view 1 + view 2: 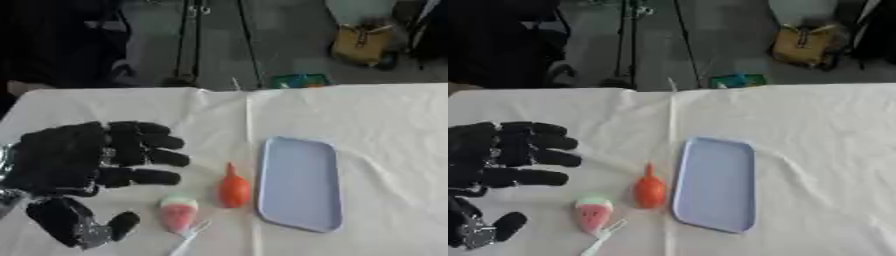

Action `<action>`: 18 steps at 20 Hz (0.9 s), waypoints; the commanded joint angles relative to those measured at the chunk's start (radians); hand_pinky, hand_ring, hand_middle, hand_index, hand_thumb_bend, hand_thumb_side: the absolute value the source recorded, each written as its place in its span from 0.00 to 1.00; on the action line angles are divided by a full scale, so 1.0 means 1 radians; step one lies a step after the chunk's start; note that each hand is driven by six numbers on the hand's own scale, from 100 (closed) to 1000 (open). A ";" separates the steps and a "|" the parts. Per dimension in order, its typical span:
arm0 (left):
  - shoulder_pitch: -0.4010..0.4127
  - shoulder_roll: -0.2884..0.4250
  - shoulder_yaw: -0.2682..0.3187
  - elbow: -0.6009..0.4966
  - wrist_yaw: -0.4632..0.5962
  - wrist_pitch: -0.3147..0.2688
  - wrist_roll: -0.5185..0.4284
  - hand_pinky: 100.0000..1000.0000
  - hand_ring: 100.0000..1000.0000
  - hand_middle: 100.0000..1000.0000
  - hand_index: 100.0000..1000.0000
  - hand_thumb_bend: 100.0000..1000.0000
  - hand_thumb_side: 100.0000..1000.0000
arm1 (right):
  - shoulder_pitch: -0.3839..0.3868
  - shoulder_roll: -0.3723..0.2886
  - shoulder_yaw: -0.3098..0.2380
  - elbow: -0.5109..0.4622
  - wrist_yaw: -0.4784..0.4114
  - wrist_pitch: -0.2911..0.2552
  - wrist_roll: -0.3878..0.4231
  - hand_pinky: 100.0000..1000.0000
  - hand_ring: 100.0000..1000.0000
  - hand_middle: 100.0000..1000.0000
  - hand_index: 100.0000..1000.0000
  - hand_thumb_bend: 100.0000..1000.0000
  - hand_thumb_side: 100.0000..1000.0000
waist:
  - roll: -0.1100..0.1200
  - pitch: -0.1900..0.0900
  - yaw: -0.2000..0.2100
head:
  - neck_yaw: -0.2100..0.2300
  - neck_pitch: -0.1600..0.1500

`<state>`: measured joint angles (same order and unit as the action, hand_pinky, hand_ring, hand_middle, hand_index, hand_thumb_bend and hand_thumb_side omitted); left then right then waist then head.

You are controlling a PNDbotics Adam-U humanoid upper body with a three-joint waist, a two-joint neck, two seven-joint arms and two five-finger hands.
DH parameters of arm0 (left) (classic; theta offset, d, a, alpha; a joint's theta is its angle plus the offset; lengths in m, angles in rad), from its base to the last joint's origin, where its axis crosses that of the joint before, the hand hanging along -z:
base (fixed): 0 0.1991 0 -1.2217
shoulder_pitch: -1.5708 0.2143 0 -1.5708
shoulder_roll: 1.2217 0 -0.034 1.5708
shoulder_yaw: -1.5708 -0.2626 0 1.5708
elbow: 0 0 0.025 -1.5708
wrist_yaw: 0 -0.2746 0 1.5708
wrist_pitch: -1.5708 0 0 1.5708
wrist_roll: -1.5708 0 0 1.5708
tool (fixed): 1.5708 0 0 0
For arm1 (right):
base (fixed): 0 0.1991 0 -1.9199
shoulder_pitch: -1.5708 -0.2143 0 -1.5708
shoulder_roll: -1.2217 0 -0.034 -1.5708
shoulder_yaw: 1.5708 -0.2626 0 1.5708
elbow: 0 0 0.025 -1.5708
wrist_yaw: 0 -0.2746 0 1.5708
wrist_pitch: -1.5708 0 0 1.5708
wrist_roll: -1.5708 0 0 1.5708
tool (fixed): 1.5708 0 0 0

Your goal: Pick up objects on the table and place them in the box.

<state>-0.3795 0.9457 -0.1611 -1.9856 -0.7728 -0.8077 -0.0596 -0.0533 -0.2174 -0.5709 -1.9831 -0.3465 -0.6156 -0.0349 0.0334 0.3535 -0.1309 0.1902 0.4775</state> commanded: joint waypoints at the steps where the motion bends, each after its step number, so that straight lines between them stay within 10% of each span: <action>1: -0.021 0.057 -0.027 0.005 -0.030 0.025 -0.005 1.00 1.00 0.99 1.00 0.08 0.97 | -0.004 -0.032 0.001 -0.017 -0.009 -0.001 0.008 0.77 0.81 0.73 0.84 0.00 0.86 | 0.000 -0.023 -0.004 | -0.001 -0.011; 9: -0.077 0.020 -0.068 0.143 -0.064 0.035 -0.100 1.00 1.00 1.00 1.00 0.36 0.97 | -0.005 -0.029 0.005 -0.017 -0.010 0.002 0.017 0.77 0.81 0.73 0.84 0.00 0.86 | 0.002 -0.020 -0.012 | 0.004 -0.019; 18: -0.101 -0.050 -0.091 0.223 0.020 0.250 -0.222 1.00 1.00 0.95 1.00 0.20 1.00 | -0.006 -0.023 0.007 -0.017 -0.011 -0.001 0.026 0.77 0.81 0.73 0.83 0.00 0.86 | 0.000 -0.013 -0.017 | 0.007 -0.024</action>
<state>-0.4651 0.8836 -0.2551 -1.7560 -0.7707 -0.5949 -0.2572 -0.0537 -0.2176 -0.5607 -1.9831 -0.3532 -0.6153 -0.0129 0.0353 0.3547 -0.1465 0.1941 0.4640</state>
